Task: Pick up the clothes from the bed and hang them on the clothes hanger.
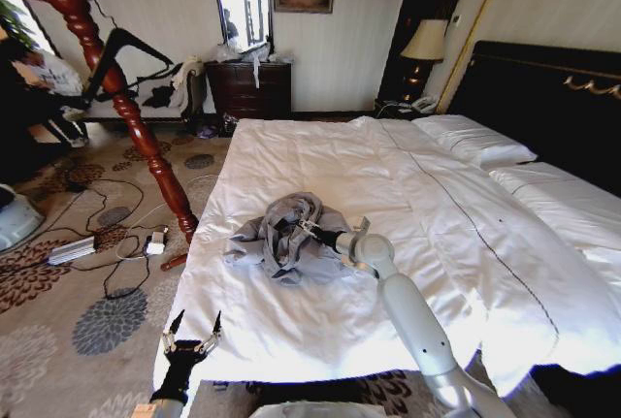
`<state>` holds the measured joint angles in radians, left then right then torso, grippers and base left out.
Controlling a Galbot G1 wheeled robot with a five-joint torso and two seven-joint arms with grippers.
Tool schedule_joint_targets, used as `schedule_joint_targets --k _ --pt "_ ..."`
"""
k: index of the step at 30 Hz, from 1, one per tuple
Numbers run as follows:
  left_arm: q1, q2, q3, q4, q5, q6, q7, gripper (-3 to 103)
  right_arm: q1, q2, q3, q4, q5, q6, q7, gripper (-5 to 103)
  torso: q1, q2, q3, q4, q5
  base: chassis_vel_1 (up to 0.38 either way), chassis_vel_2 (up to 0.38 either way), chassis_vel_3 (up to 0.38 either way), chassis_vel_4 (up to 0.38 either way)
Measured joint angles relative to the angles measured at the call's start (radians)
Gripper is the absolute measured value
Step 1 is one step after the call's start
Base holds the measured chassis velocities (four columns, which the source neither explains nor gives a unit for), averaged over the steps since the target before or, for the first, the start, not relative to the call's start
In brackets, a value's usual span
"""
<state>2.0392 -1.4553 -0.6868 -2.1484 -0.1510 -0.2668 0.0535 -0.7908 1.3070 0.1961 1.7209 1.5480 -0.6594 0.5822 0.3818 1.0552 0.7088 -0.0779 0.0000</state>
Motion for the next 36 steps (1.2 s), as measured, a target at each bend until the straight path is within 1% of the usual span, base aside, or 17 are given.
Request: schedule_joint_targets --k 2,3,5,7,12,14,17,18,20,21,23,24,26,31,33,34,36 --pt "-0.003 0.001 -0.004 -0.002 -0.01 0.005 -0.001 98 0.002 0.003 -0.004 -0.01 -0.006 0.001 -0.006 79 0.0 0.0 0.0 0.0 0.0 0.0 0.0 0.0 0.0" --pt "-0.003 0.001 -0.004 -0.002 -0.01 0.005 -0.001 98 0.002 0.003 -0.004 -0.01 -0.006 0.001 -0.006 79 0.0 0.0 0.0 0.0 0.0 0.0 0.0 0.0 0.0" --pt "-0.005 0.003 -0.007 -0.004 -0.015 0.007 -0.001 98 0.003 0.005 -0.005 -0.023 -0.014 0.001 -0.012 68 0.0 0.0 0.0 0.0 -0.0001 0.0 0.0 0.0 0.0" --pt "-0.006 0.004 -0.008 -0.006 -0.016 0.007 -0.002 98 0.004 0.006 -0.005 -0.029 -0.017 0.001 -0.015 68 0.0 0.0 0.0 -0.0001 0.0 0.0 0.0 0.0 0.0" --pt "-0.011 0.007 -0.002 -0.01 -0.017 0.015 -0.003 98 0.017 0.011 -0.005 -0.043 -0.027 0.001 -0.022 41 0.0 0.0 0.0 0.0 -0.0001 0.0 0.0 0.0 0.0" --pt "-0.012 0.007 0.0 -0.01 -0.017 0.016 -0.004 98 0.018 0.011 -0.005 -0.045 -0.029 0.001 -0.023 41 0.0 0.0 0.0 0.0 0.0 0.0 0.0 0.0 0.0" --pt "-0.017 0.011 0.005 -0.006 -0.017 0.018 -0.006 98 0.019 0.011 -0.005 -0.049 -0.036 0.004 -0.025 25 0.0 0.0 0.0 -0.0001 0.0 0.0 0.0 0.0 0.0" --pt "-0.017 0.011 0.005 -0.006 -0.017 0.018 -0.006 98 0.019 0.011 -0.005 -0.049 -0.036 0.004 -0.025 25 0.0 0.0 0.0 -0.0001 0.0 0.0 0.0 0.0 0.0" --pt "-0.022 0.018 0.008 0.001 -0.023 0.021 -0.006 98 0.016 0.011 -0.009 -0.051 -0.042 0.004 -0.026 14 0.0 0.0 0.0 0.0 0.0 0.0 0.0 0.0 0.0" --pt "-0.025 0.023 0.009 0.003 -0.026 0.023 -0.007 98 0.014 0.011 -0.011 -0.051 -0.045 0.004 -0.026 14 0.0 0.0 0.0 0.0 0.0 0.0 0.0 0.0 0.0" --pt "-0.033 0.031 0.012 0.007 -0.032 0.026 -0.011 98 0.006 0.01 -0.013 -0.051 -0.048 0.004 -0.026 4 0.0 0.0 0.0 0.0 -0.0001 0.0 0.0 0.0 0.0" --pt "-0.033 0.031 0.012 0.007 -0.032 0.026 -0.011 98 0.006 0.01 -0.013 -0.051 -0.048 0.004 -0.026 4 0.0 0.0 0.0 0.0 -0.0001 0.0 0.0 0.0 0.0" --pt "-0.039 0.033 0.018 0.007 -0.035 0.032 -0.013 98 -0.005 0.008 -0.015 -0.051 -0.056 0.003 -0.03 1 0.0 0.0 0.0 -0.0001 0.0 0.0 0.0 0.0 0.0" --pt "-0.045 0.036 0.026 -0.001 -0.043 0.045 -0.018 98 -0.015 0.005 -0.013 -0.042 -0.066 0.003 -0.034 0 0.0 0.0 0.0 0.0 0.0 0.0 0.0 0.0 0.0" --pt "-0.056 0.063 0.029 -0.014 -0.066 0.064 -0.028 98 -0.015 -0.012 0.001 -0.021 -0.072 0.004 -0.037 0 0.0 0.0 0.0 0.0002 0.0001 0.0 0.0 0.0 0.0" --pt "-0.056 0.063 0.029 -0.014 -0.066 0.064 -0.028 98 -0.015 -0.012 0.001 -0.021 -0.072 0.004 -0.037 0 0.0 0.0 0.0 0.0002 0.0001 0.0 0.0 0.0 0.0" --pt "-0.076 0.109 0.031 -0.025 -0.109 0.093 -0.046 98 -0.013 -0.041 0.01 -0.002 -0.074 0.005 -0.039 0 0.0 0.0 0.0 -0.0002 0.0 0.0 0.0 0.0 0.0"
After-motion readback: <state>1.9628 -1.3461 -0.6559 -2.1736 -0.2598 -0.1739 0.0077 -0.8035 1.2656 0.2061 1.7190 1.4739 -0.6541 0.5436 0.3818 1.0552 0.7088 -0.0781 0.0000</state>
